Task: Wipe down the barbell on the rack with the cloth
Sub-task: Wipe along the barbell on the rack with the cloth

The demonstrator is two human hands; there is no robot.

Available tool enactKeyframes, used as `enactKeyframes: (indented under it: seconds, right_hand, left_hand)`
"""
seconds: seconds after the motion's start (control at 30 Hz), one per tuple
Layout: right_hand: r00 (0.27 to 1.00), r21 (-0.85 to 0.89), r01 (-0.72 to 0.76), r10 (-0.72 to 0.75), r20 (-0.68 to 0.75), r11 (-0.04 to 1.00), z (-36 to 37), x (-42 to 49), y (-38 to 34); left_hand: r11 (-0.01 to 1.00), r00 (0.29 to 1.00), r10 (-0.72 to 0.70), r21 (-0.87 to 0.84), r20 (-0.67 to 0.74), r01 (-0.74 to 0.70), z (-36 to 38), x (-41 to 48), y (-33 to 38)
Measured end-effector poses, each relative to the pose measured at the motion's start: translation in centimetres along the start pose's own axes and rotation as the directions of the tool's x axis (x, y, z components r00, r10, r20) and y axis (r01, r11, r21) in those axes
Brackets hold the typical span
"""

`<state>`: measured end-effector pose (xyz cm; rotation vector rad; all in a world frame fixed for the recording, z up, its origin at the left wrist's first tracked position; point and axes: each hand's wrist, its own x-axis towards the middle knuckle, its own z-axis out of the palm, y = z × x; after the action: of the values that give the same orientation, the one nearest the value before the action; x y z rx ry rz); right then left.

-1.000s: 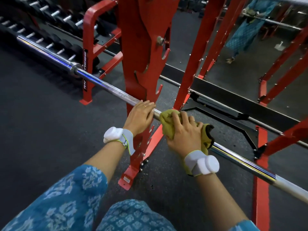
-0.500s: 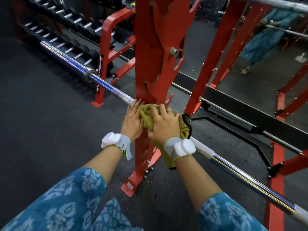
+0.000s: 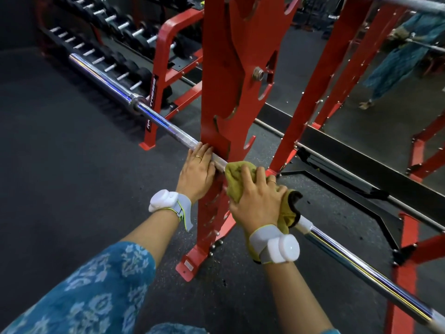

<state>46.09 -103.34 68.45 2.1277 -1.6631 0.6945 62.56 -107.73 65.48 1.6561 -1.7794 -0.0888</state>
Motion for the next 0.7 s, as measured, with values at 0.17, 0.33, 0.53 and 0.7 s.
enactKeyframes:
  seconds: [0.17, 0.33, 0.53, 0.7]
  right_hand:
    - [0.964, 0.087, -0.031, 0.007, 0.266, 0.996, -0.9, 3.6, -1.7]
    - [0.856, 0.302, -0.282, 0.096, 0.509, 0.91, -0.6, 6.9, -0.8]
    - [0.838, 0.278, -0.35, 0.167, 0.519, 0.895, -1.1, 5.4, 1.5]
    - [0.895, 0.174, -0.3, 0.214, 0.391, 0.938, -1.9, 2.7, 2.5]
  left_hand:
    - [1.0, 1.0, -0.014, -0.02, -0.007, 0.014, 0.5, 0.2, 0.1]
    - [1.0, 0.999, -0.016, 0.002, -0.028, 0.016, 0.2, 0.1, 0.5]
    - [1.0, 0.998, -0.015, 0.019, -0.059, 0.016, 0.5, 0.0, 0.5]
    - [1.0, 0.998, -0.012, -0.01, -0.067, 0.011, 0.5, -0.1, 0.3]
